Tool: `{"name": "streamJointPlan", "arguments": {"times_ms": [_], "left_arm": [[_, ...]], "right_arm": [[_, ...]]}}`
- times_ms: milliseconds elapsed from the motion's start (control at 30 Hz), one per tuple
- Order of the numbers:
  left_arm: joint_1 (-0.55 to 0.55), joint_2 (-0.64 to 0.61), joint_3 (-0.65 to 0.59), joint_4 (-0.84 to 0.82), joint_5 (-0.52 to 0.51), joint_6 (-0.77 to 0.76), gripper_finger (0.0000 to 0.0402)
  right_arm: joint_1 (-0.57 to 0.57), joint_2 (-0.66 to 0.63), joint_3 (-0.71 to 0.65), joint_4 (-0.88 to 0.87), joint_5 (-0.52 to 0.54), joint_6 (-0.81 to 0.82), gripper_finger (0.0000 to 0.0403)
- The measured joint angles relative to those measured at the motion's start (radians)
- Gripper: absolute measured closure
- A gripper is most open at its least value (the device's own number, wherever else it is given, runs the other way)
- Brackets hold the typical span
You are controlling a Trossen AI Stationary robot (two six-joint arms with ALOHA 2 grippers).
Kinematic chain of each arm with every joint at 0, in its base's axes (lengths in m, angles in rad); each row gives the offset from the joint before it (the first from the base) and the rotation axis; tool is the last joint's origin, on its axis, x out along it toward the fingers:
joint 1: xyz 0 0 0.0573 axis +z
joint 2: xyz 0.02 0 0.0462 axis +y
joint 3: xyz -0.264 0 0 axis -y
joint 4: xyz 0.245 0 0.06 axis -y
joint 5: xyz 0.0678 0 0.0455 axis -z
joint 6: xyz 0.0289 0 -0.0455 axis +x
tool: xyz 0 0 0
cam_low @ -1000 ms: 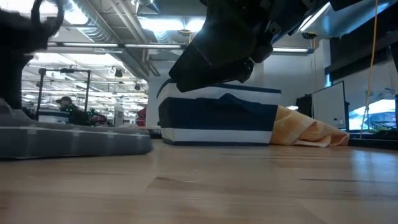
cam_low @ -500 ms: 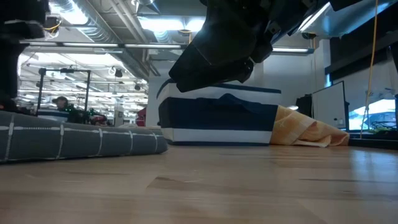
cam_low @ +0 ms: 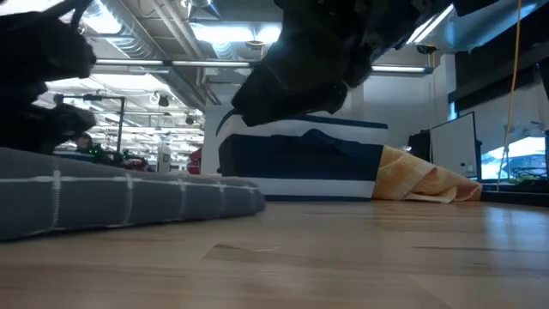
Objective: Fold towel
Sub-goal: Fold the black towel
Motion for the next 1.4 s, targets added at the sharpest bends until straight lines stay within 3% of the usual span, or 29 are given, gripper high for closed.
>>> {"name": "streamJointPlan", "arguments": {"times_ms": [300, 467, 567, 633, 733, 900, 1133, 1300, 1400], "left_arm": [[0.087, 0.039, 0.107, 0.035, 0.004, 0.169, 0.0319], [0.078, 0.002, 0.222, -0.197, 0.013, 0.149, 0.032], [0.071, -0.017, 0.261, -0.255, -0.05, 0.124, 0.032], [0.076, -0.016, 0.255, -0.201, -0.114, 0.111, 0.032], [0.094, 0.013, 0.22, -0.013, -0.13, 0.064, 0.032], [0.116, 0.102, 0.176, 0.09, -0.033, 0.005, 0.032], [0.11, 0.106, 0.202, -0.279, 0.183, -0.034, 0.032], [0.079, 0.046, 0.22, -0.661, 0.22, 0.029, 0.032], [0.073, 0.015, 0.237, -0.784, 0.216, -0.013, 0.032]], "right_arm": [[-0.055, 0.0, 0.003, 0.099, 0.046, -0.053, 0.023], [-0.072, 0.0, 0.003, 0.103, 0.033, -0.092, 0.023], [-0.077, 0.007, 0.004, 0.108, -0.007, -0.128, 0.023], [-0.077, 0.008, 0.004, 0.073, -0.016, -0.156, 0.023], [-0.076, -0.011, 0.004, -0.026, -0.017, -0.16, 0.023], [-0.076, -0.067, 0.004, -0.285, 0.007, -0.107, 0.023], [-0.062, -0.067, 0.004, -0.456, -0.017, -0.069, 0.023], [-0.047, -0.066, 0.003, -0.462, -0.007, -0.073, 0.023], [-0.048, -0.066, 0.003, -0.439, -0.002, -0.073, 0.023]]}}
